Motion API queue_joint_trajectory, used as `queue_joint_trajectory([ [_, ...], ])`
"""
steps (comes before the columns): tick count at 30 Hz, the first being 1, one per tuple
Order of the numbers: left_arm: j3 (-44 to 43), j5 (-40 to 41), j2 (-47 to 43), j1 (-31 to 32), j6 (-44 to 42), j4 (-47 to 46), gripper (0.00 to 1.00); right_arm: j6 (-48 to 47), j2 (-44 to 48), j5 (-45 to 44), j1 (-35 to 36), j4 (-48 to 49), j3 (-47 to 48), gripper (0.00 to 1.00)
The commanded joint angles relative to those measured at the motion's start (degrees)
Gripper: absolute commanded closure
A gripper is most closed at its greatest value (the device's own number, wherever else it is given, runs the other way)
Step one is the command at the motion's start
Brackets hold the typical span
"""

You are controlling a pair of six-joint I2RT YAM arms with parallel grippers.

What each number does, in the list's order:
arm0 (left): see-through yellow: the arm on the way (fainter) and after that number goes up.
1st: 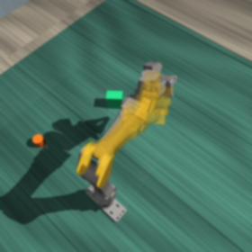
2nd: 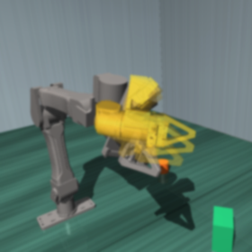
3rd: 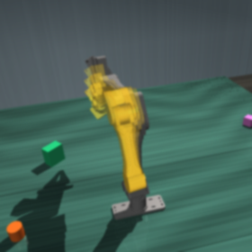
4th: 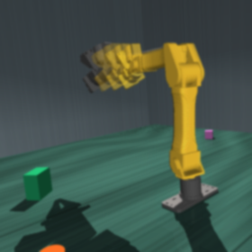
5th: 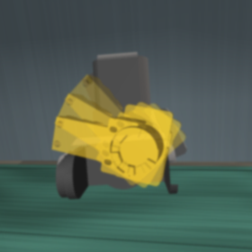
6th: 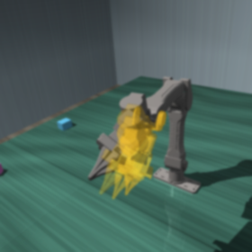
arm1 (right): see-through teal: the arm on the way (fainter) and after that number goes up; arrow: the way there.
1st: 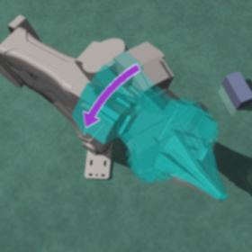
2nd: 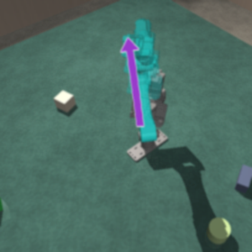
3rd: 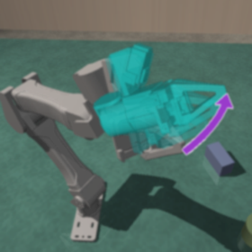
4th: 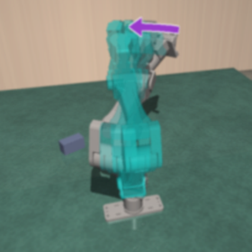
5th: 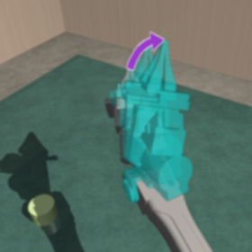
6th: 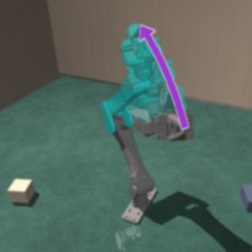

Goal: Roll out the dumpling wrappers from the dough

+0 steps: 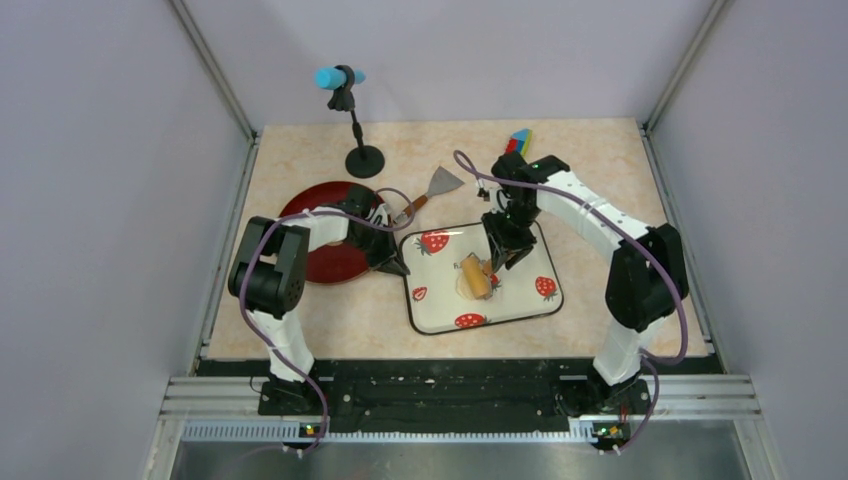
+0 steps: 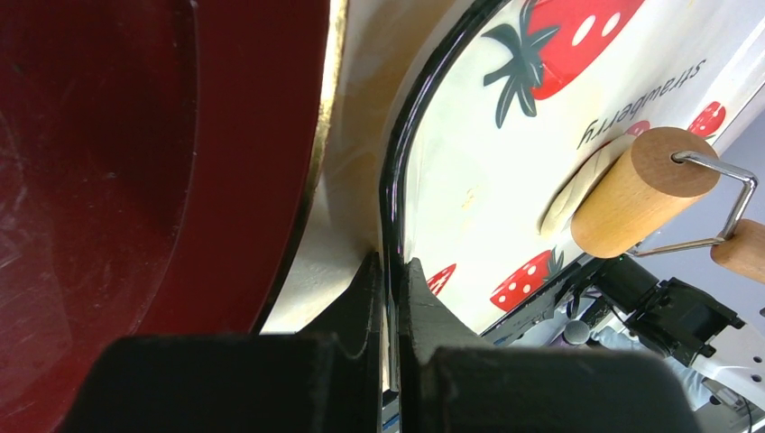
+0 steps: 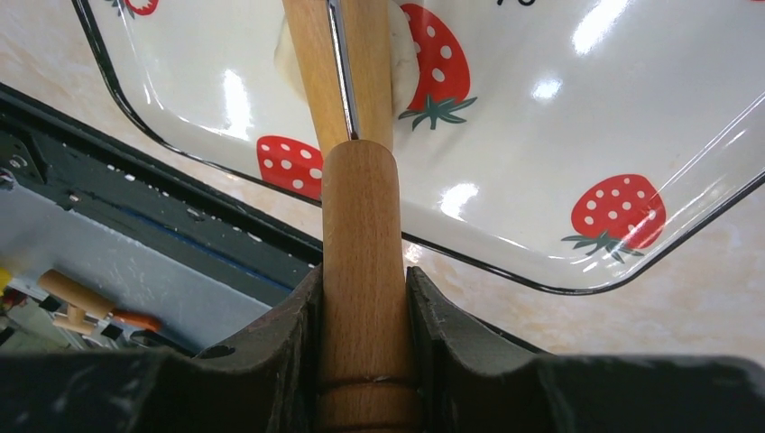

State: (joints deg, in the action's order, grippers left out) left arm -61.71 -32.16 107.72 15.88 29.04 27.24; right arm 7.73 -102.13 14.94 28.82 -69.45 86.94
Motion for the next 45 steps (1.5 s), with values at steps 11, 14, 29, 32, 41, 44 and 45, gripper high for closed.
queue_joint_trajectory([
  [11, 4.7, 19.3, 4.7, -0.4, -5.6, -0.6, 1.0, 0.5, -3.1, -21.7, -4.9, 1.1, -9.8, 1.0],
  [14, 4.8, 19.2, 4.6, -0.5, -5.5, -0.8, 1.0, 0.5, -2.9, -23.5, -5.9, 1.8, -10.0, 1.0],
  [29, 5.2, 18.7, 4.2, -0.7, -5.7, -1.2, 1.0, 0.4, -4.1, -28.3, -8.7, 2.2, -11.2, 1.0],
  [32, 5.4, 18.5, 4.1, -0.8, -5.9, -1.3, 1.0, 0.4, -3.4, -29.1, -9.1, 2.0, -10.8, 1.0],
  [41, 5.5, 17.9, 4.2, -0.9, -6.1, -1.4, 1.0, 0.5, -1.2, -30.2, -10.4, 1.2, -9.8, 1.0],
  [44, 5.5, 17.8, 4.2, -1.0, -6.2, -1.5, 1.0, 0.5, -1.1, -30.7, -10.7, 1.0, -9.8, 1.0],
  [45, 5.5, 17.8, 4.2, -1.0, -6.2, -1.5, 1.0, 0.6, -1.0, -30.7, -10.7, 1.0, -9.6, 1.0],
])
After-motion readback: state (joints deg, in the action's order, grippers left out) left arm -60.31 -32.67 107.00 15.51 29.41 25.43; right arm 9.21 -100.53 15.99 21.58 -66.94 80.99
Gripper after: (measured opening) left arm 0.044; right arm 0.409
